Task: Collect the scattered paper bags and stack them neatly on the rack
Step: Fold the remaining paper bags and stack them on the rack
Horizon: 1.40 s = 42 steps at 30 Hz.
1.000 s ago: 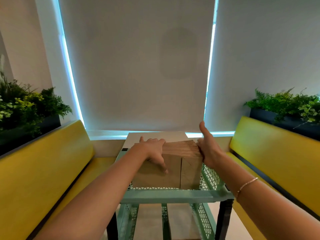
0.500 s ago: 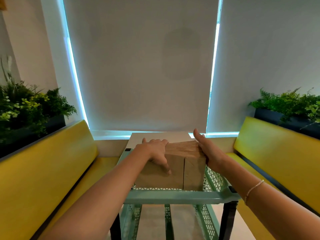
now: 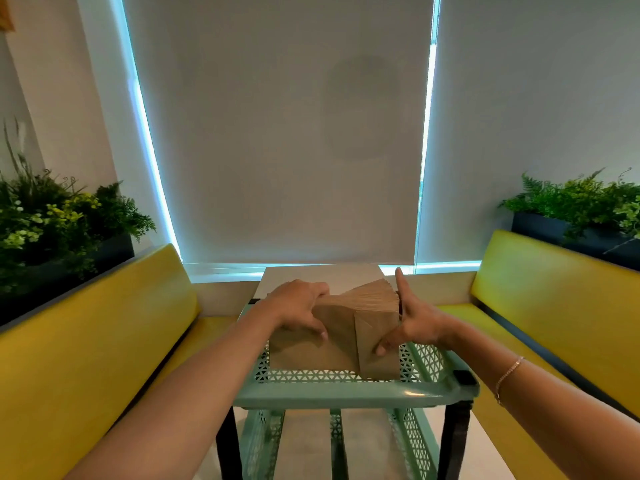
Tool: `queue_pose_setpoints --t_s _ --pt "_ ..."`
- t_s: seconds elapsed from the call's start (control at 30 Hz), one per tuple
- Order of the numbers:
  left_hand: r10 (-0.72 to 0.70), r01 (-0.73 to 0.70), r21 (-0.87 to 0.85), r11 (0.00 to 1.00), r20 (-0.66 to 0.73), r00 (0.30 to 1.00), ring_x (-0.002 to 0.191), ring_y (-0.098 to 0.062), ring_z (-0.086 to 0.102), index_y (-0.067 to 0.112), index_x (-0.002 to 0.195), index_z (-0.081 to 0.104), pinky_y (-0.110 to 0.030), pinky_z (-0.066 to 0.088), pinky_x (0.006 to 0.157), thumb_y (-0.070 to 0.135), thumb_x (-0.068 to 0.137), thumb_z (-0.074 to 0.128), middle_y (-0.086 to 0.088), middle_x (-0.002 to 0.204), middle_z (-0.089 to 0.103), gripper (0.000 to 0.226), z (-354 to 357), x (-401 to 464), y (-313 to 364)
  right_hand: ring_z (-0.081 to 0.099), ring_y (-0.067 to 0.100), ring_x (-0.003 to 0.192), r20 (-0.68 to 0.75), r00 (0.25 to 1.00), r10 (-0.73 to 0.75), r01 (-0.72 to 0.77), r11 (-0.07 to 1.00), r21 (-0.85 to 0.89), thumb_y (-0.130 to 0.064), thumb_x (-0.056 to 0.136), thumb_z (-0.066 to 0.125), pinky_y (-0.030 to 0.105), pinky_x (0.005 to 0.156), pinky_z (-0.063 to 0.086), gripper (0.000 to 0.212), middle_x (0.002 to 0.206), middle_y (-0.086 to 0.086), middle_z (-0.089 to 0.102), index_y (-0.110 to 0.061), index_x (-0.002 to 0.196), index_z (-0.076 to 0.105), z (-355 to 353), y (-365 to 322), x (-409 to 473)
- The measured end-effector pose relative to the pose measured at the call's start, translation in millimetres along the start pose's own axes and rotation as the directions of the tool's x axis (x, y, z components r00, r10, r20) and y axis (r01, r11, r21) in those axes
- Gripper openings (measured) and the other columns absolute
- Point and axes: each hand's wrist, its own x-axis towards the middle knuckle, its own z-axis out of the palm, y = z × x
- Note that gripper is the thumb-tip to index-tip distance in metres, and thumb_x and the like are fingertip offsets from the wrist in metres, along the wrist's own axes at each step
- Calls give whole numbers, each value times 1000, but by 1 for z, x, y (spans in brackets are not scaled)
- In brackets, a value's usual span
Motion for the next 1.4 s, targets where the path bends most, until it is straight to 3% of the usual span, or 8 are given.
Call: queue_pose_setpoints --t_s 0.13,0.33,0.47,0.67,0.87,1.0,1.27,1.4 --pt "-14 4 -133 991 -75 997 86 -20 56 29 74 42 -32 43 70 34 60 86 2 88 59 47 -2 -7 -11 48 22 122 -21 996 -81 80 996 -45 5 55 84 22 86 48 107 123 0 53 -16 141 25 2 0 5" --pt "-74 73 -59 996 -23 997 89 -13 50 23 91 49 -24 39 72 33 60 86 4 96 56 49 -12 -14 -14 59 19 102 -63 997 -44 36 992 -120 2 60 82 27 85 53 72 106 0 60 -15 120 45 11 8 10" --pt "-174 174 -10 985 -44 984 86 -13 48 23 86 50 -24 35 68 34 61 86 5 89 54 45 -17 -23 -32 61 24 101 -85 996 4 -22 978 -206 -9 63 82 39 92 52 59 106 6 62 -15 110 48 14 11 15" --pt "-163 159 -67 985 -52 985 84 -13 48 19 90 56 -24 33 64 29 64 84 5 86 54 40 -14 -27 -32 57 22 111 9 1000 10 -8 977 -213 -29 33 89 43 96 50 110 119 1 60 -22 131 39 17 4 21" --pt "-210 167 -234 958 -172 963 92 -11 52 23 99 64 -20 38 67 25 58 88 7 96 59 47 -14 -33 -40 58 19 107 8 1000 16 -14 982 -190 -7 61 82 33 94 50 69 112 1 63 -19 122 52 23 2 19" --pt "-370 239 -480 844 -197 908 96 -15 55 25 109 57 -24 43 73 17 59 87 3 109 59 59 -6 -45 -59 59 16 104 16 1000 7 -4 987 -160 -5 66 80 21 83 49 57 108 -2 64 -22 114 53 25 3 18" --pt "-515 300 -657 692 -158 842 98 -22 60 8 121 52 -34 50 87 9 68 82 -7 109 64 61 6 -41 -62 59 20 109 -67 998 12 -17 998 -66 -14 70 79 39 98 48 57 114 1 64 -17 120 54 23 9 21" --pt "-586 214 -861 462 -115 802 97 -29 63 3 115 55 -46 51 91 6 74 77 -13 110 65 47 -4 -32 -54 63 22 95 -99 992 84 -67 985 159 -22 83 68 28 77 53 39 107 10 64 -5 115 53 13 -4 15"
